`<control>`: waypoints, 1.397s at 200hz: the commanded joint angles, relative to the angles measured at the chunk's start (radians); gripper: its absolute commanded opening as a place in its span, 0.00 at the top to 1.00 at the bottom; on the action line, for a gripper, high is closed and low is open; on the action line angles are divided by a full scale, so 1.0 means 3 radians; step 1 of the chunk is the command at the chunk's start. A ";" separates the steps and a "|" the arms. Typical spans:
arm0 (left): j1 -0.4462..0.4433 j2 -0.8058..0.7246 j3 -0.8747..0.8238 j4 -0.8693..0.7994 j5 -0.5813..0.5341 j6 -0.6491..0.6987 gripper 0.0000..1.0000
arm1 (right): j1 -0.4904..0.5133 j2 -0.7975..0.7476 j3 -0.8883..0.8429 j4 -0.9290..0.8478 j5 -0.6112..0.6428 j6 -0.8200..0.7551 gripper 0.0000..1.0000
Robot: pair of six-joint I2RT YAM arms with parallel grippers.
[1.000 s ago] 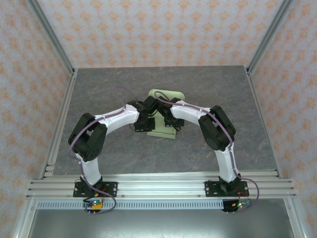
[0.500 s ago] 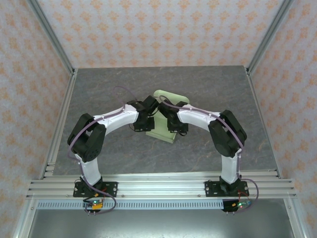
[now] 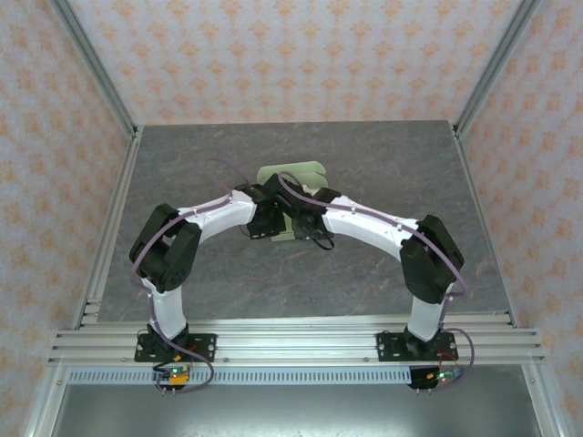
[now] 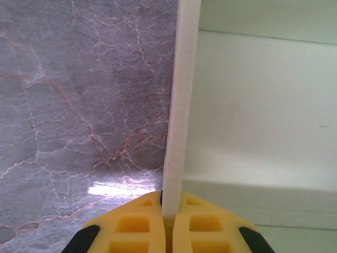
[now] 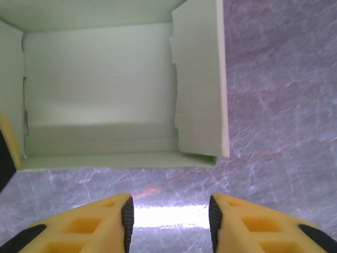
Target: Fold the paper box
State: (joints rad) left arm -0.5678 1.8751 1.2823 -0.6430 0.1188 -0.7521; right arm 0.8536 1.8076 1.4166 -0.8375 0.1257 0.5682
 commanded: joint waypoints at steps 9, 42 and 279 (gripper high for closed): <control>-0.0012 0.0054 0.0074 0.0017 -0.0028 -0.0076 0.99 | -0.0071 0.0046 0.0133 0.0000 0.0336 -0.0086 0.55; -0.0008 0.0031 0.0071 -0.0003 -0.0046 -0.0065 0.99 | -0.0236 0.0083 0.0084 0.0141 0.0413 -0.0334 0.54; 0.0086 -0.0011 -0.0108 0.0247 0.0161 -0.0075 1.00 | -0.0664 0.0797 0.0137 0.0446 -0.0049 -0.0685 0.75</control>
State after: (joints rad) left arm -0.5453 1.8877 1.2697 -0.5835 0.1497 -0.7620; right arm 0.6575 1.9930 1.4033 -0.6151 0.0490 0.3649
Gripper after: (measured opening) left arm 0.068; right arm 0.265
